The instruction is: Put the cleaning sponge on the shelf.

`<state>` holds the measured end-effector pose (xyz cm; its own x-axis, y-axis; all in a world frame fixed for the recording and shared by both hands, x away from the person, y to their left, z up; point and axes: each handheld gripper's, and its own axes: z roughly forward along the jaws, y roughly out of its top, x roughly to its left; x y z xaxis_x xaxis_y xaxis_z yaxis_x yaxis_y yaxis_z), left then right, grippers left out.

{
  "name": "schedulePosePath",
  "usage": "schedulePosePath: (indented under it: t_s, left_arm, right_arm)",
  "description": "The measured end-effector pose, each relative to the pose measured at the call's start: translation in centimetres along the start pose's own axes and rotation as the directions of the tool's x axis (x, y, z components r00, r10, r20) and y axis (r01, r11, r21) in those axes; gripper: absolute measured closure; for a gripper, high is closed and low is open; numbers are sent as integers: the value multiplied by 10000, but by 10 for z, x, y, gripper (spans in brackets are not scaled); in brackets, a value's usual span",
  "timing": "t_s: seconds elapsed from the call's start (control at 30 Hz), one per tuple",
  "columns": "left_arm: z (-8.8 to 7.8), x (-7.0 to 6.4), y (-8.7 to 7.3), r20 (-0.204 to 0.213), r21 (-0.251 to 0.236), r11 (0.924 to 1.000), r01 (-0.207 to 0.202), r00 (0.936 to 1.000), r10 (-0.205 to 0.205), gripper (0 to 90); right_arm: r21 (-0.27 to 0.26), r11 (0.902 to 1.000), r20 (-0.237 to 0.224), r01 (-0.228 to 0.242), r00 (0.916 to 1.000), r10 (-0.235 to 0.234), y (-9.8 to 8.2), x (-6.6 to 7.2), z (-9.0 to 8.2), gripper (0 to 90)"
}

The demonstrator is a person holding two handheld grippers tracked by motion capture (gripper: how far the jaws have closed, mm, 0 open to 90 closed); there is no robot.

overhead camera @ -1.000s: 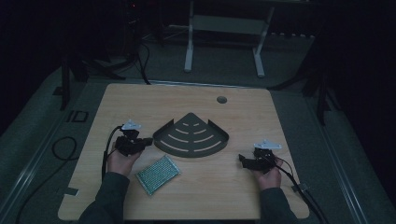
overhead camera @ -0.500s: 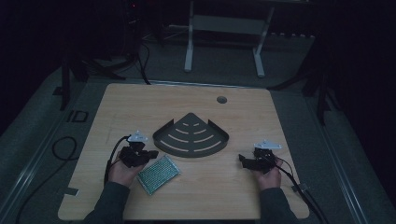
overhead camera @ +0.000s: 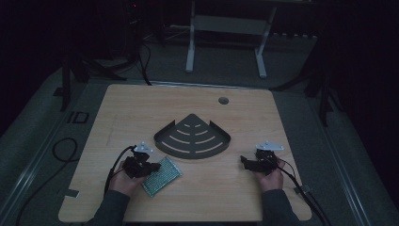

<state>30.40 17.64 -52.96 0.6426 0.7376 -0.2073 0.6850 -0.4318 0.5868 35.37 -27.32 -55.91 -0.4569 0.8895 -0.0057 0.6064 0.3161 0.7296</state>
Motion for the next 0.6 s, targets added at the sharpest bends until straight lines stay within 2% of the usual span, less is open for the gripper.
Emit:
schedulePosePath:
  t_s: [0.03, 0.3, 0.6]
  left_arm:
    - [0, 1, -1, 55, -71, 9999, 115, 9999, -115, 900]
    - [-5, 8, -4, -349, 15, 9998, 218, 9992, -218, 900]
    - [-15, 28, -6, -679, 185, 9994, 290, 9973, -277, 900]
  right_arm:
    - [-3, 10000, -3, -10, 10000, 10, 0, 0, 0, 193]
    - [-1, 10000, 2, -1, 10000, 1, 0, 0, 0, 193]
    - [-3, 10000, -2, -8, 10000, 8, 0, 0, 0, 193]
